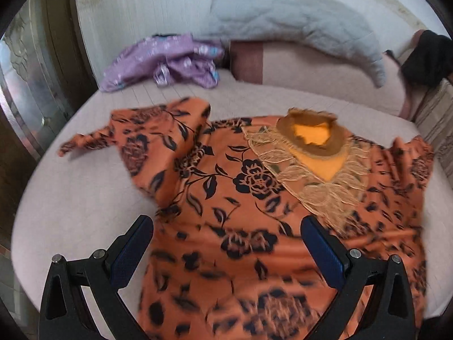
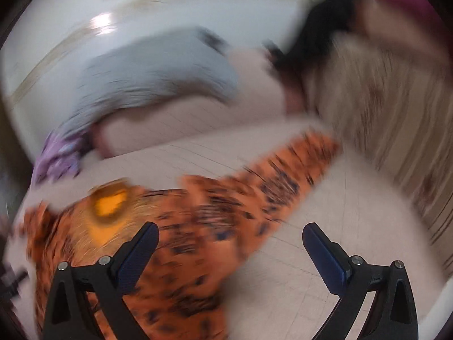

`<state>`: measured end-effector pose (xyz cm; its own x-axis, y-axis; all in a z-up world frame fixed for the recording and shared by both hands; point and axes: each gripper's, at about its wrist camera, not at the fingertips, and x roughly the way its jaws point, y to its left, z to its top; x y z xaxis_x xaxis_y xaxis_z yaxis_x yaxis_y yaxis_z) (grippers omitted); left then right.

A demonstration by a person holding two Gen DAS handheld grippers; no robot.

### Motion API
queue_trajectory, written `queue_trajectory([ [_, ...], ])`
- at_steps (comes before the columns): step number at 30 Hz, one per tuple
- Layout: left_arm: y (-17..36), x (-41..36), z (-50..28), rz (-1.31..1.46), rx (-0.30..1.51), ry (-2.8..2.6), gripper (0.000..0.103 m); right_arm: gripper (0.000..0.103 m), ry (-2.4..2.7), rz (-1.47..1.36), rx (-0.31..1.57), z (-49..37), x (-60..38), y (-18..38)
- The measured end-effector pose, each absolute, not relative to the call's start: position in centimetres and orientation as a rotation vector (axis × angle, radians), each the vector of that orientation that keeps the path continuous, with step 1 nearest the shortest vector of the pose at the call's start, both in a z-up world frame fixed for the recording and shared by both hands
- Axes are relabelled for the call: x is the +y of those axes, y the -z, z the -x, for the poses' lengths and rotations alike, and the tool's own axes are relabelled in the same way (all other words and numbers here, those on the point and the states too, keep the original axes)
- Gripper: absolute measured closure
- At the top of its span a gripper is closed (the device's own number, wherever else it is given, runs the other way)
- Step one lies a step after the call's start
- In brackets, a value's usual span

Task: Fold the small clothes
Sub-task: 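Grasp a blouse sleeve with the right gripper and fold it across the body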

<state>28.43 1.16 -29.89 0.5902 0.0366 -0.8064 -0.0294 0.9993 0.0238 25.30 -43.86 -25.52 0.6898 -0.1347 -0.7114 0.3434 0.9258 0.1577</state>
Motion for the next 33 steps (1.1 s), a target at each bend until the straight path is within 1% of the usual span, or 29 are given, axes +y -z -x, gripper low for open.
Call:
queue_trajectory([
  [3, 31.5, 0.9, -30.9, -0.015, 0.934, -0.052, 0.0, 0.001, 0.3, -0.562, 0.733, -27.3, -52.8, 28.9],
  [4, 31.9, 0.8, -31.2, -0.024, 0.934, -0.05, 0.0, 0.003, 0.318, -0.658, 0.714, -28.3, -55.6, 29.9],
  [5, 32.2, 0.8, -31.5, -0.035, 0.937, -0.044, 0.0, 0.009, 0.347, -0.734, 0.698, -28.9, -57.9, 30.9],
  [6, 32.6, 0.7, -31.9, -0.052, 0.938, -0.034, 0.0, 0.011, 0.377, -0.796, 0.684, -29.7, -59.4, 31.4],
  [8, 32.9, 0.6, -32.3, -0.079, 0.928, -0.026, 0.0, 0.022, 0.409, -0.947, 0.637, -31.0, -63.2, 33.3],
  [10, 32.9, 0.4, -32.6, -0.094, 0.904, -0.02, 0.0, 0.025, 0.434, -1.026, 0.626, -32.5, -65.1, 34.6],
  [11, 32.9, 0.3, -32.7, -0.097, 0.894, -0.016, 0.0, 0.032, 0.457, -1.057, 0.643, -33.4, -66.1, 35.6],
  [13, 33.0, 0.1, -33.0, -0.11, 0.876, -0.014, 0.0, 0.04, 0.494, -1.139, 0.676, -34.9, -67.9, 38.0],
  [15, 33.0, -0.1, -33.1, -0.133, 0.858, -0.02, 0.0, 0.043, 0.49, -1.164, 0.575, -35.3, -68.9, 38.6],
  [16, 33.1, -0.2, -33.1, -0.143, 0.853, -0.022, 0.0, 0.056, 0.475, -1.152, 0.557, -35.7, -69.0, 38.5],
  [17, 33.1, -0.3, -33.1, -0.152, 0.851, -0.025, 0.0, 0.077, 0.454, -1.13, 0.573, -36.4, -69.0, 38.5],
  [18, 33.1, -0.3, -33.2, -0.16, 0.848, -0.031, 0.0, 0.082, 0.446, -1.103, 0.618, -37.4, -69.1, 38.6],
  [19, 33.0, -0.2, -33.2, -0.165, 0.845, -0.042, 0.0, 0.089, 0.454, -1.079, 0.63, -37.7, -68.9, 38.4],
  [20, 32.9, -0.1, -33.3, -0.164, 0.843, -0.049, 0.0, 0.094, 0.436, -1.058, 0.616, -37.7, -68.7, 37.7],
  [22, 32.4, 0.8, -33.3, -0.147, 0.836, -0.071, 0.0, 0.095, 0.398, -1.026, 0.566, -37.2, -67.6, 35.7],
  [27, 30.1, 4.6, -33.1, -0.025, 0.809, -0.129, 0.0, 0.096, 0.266, -0.897, 0.454, -35.1, -61.2, 27.5],
  [31, 28.2, 7.6, -32.4, 0.015, 0.764, -0.207, 0.0, 0.096, 0.106, -0.788, 0.419, -34.2, -52.9, 20.0],
  [33, 27.2, 9.0, -31.7, 0.018, 0.729, -0.259, 0.0, 0.096, 0.029, -0.746, 0.424, -33.9, -48.3, 17.8],
])
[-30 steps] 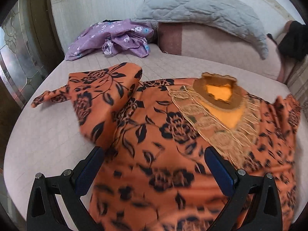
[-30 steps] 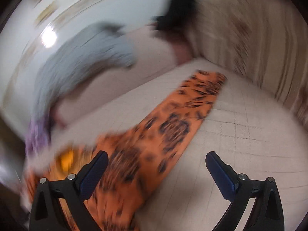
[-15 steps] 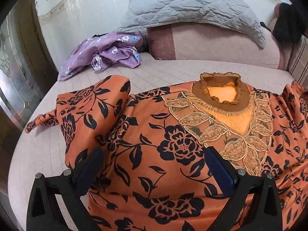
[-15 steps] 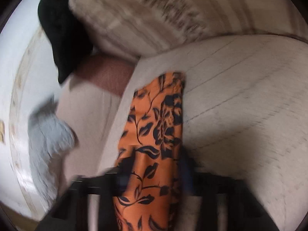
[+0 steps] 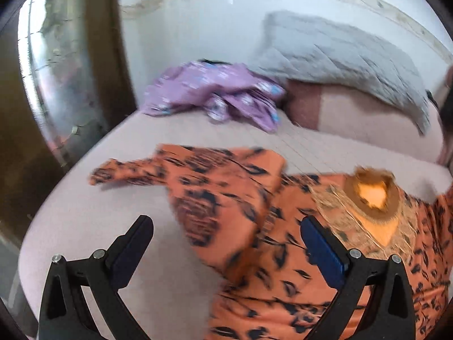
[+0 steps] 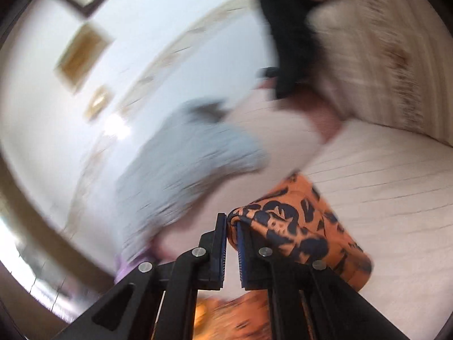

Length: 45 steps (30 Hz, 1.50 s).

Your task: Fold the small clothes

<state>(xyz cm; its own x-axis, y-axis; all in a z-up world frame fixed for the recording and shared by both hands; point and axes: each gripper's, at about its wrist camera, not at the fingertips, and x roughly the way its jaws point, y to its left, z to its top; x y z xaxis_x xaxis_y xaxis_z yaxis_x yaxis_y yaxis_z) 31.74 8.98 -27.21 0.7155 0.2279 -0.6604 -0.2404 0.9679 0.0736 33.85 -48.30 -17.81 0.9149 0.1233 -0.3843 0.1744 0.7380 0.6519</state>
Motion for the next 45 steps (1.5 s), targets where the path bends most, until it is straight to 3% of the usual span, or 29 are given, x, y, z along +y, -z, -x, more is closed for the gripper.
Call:
queue_trajectory([
  [6, 26.5, 13.1, -30.5, -0.018, 0.706, -0.397, 0.0, 0.096, -0.22, -0.637, 0.543, -36.1, -32.3, 16.1],
  [13, 27.4, 18.0, -29.6, 0.011, 0.748, -0.449, 0.0, 0.091, -0.416, -0.574, 0.898, -39.8, -15.2, 26.0],
  [15, 27.9, 19.1, -29.5, 0.029, 0.773, -0.452, 0.0, 0.078, -0.448, -0.57, 1.022, -40.0, -12.1, 29.5],
  [17, 28.2, 19.4, -29.5, 0.041, 0.786, -0.447, 0.0, 0.036, -0.476, -0.588, 1.096, -39.4, -10.8, 32.2],
  [18, 28.2, 19.5, -29.5, 0.047, 0.791, -0.441, 0.0, 0.032, -0.493, -0.61, 1.107, -38.8, -10.5, 33.1],
  [26, 28.2, 16.8, -30.3, 0.052, 0.803, -0.354, 0.0, 0.032, -0.365, -0.872, 0.858, -35.0, -21.3, 31.9],
  [31, 28.6, 14.1, -31.2, 0.016, 0.821, -0.303, 0.0, 0.032, -0.139, -1.057, 0.865, -35.6, -26.8, 35.4],
  [37, 29.1, 15.2, -31.7, 0.03, 0.845, -0.343, 0.0, 0.032, -0.233, -1.056, 0.977, -39.6, -21.7, 36.6],
  [45, 29.6, 21.7, -31.5, 0.201, 0.887, -0.462, 0.0, 0.032, -0.603, -0.931, 0.885, -43.9, -9.9, 28.3],
])
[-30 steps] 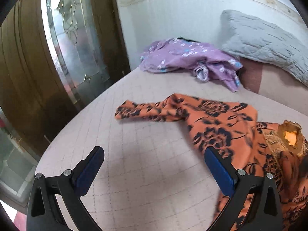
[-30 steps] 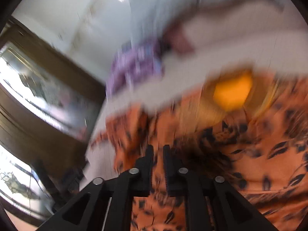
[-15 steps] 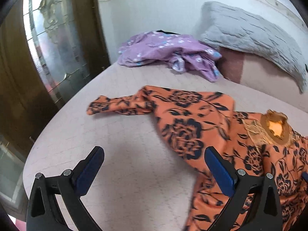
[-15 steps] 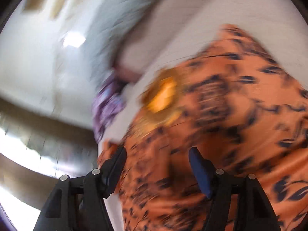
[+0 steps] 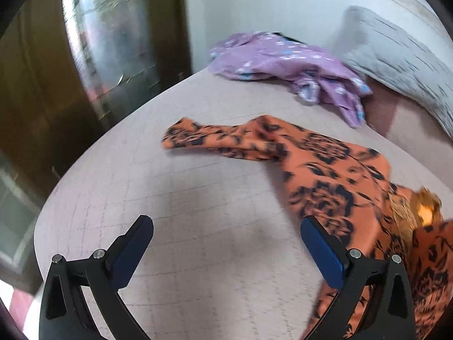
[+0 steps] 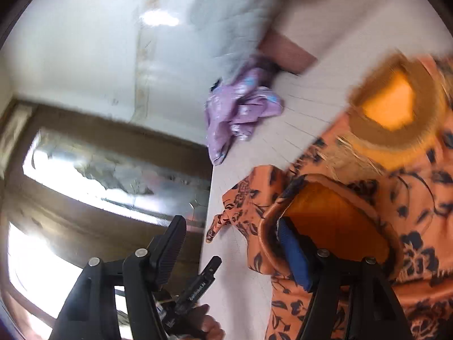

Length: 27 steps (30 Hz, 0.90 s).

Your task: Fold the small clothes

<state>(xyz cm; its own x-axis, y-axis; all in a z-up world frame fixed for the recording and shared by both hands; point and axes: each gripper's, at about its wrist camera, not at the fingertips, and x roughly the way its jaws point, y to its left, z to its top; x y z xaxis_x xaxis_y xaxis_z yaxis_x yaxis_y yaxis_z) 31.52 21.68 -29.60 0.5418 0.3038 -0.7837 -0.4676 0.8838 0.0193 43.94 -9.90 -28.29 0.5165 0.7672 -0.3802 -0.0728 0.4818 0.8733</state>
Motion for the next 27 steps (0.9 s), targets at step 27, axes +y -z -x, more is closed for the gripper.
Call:
queue_trajectory([
  [27, 31.8, 27.2, -32.4, 0.445, 0.974, -0.469, 0.0, 0.026, -0.455, -0.421, 1.188, -43.6, -3.4, 23.9],
])
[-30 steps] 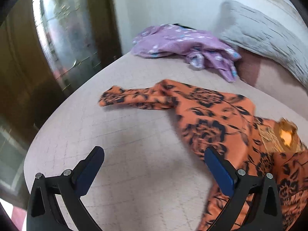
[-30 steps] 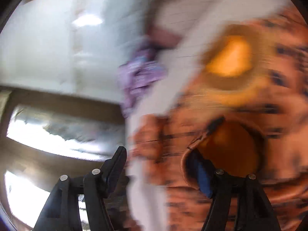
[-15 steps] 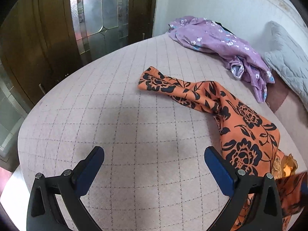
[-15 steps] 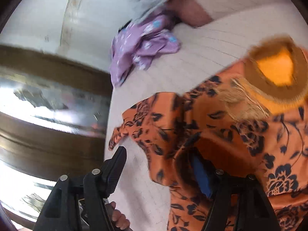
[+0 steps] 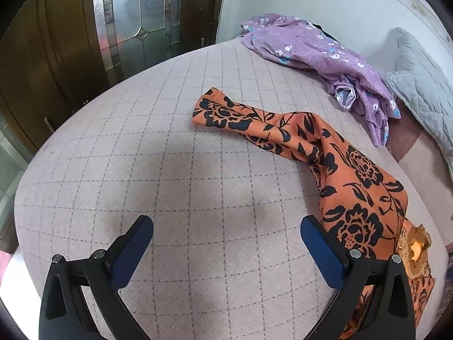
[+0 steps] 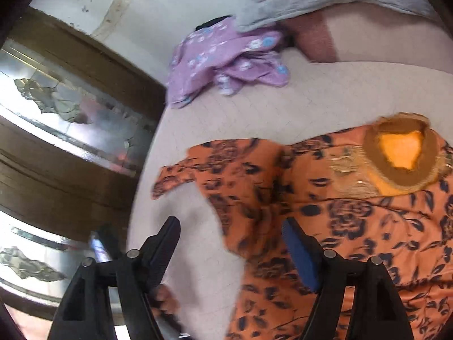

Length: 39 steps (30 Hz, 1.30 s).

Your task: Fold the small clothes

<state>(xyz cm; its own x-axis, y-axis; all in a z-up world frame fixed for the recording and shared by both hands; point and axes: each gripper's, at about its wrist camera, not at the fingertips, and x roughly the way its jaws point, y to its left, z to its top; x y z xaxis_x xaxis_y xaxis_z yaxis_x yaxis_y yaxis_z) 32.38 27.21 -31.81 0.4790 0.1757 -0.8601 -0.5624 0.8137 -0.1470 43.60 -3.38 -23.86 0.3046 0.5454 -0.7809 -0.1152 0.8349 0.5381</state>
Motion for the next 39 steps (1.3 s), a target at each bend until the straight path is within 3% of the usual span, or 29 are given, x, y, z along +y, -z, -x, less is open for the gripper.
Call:
queue_trajectory([
  [3, 32.1, 28.1, -32.5, 0.502, 0.971, -0.454, 0.0, 0.045, -0.397, -0.484, 1.232, -43.0, -5.4, 28.4],
  [5, 32.3, 28.5, -32.5, 0.542, 0.967, -0.43, 0.0, 0.066, -0.38, -0.53, 1.247, -42.8, -6.1, 31.7],
  [8, 32.7, 28.7, -32.9, 0.597, 0.961, -0.372, 0.012, 0.073, -0.308, -0.537, 1.284, -42.2, -6.3, 35.8],
  [10, 33.1, 28.5, -33.5, 0.63, 0.964, -0.314, 0.027, 0.077, -0.294, -0.514, 1.296, -41.7, -5.7, 37.6],
  [16, 33.6, 27.1, -35.9, 0.728, 0.925, -0.172, 0.03, 0.078, -0.412, -0.51, 1.158, -40.7, -4.4, 35.3],
  [19, 34.0, 27.2, -37.4, 0.813, 0.902, -0.122, 0.03, 0.078, -0.414, -0.442, 1.232, -40.4, -2.8, 37.6],
  [26, 35.9, 24.4, -40.6, 0.85, 0.987, -0.019, 0.034, 0.078, -0.479, -0.549, 1.159, -39.6, -4.6, 38.5],
  [30, 36.6, 22.0, -41.8, 0.782, 1.027, 0.045, 0.093, 0.079, -0.493, -0.552, 1.147, -38.2, -6.1, 38.4],
  [33, 34.8, 21.1, -41.0, 0.702, 0.953, 0.03, 0.098, 0.079, -0.497, -0.592, 1.144, -36.6, -8.4, 37.9],
  [39, 27.6, 15.4, -38.4, 0.47, 0.769, 0.123, 0.099, 0.075, -0.399, -0.527, 1.058, -32.0, -15.4, 35.3],
])
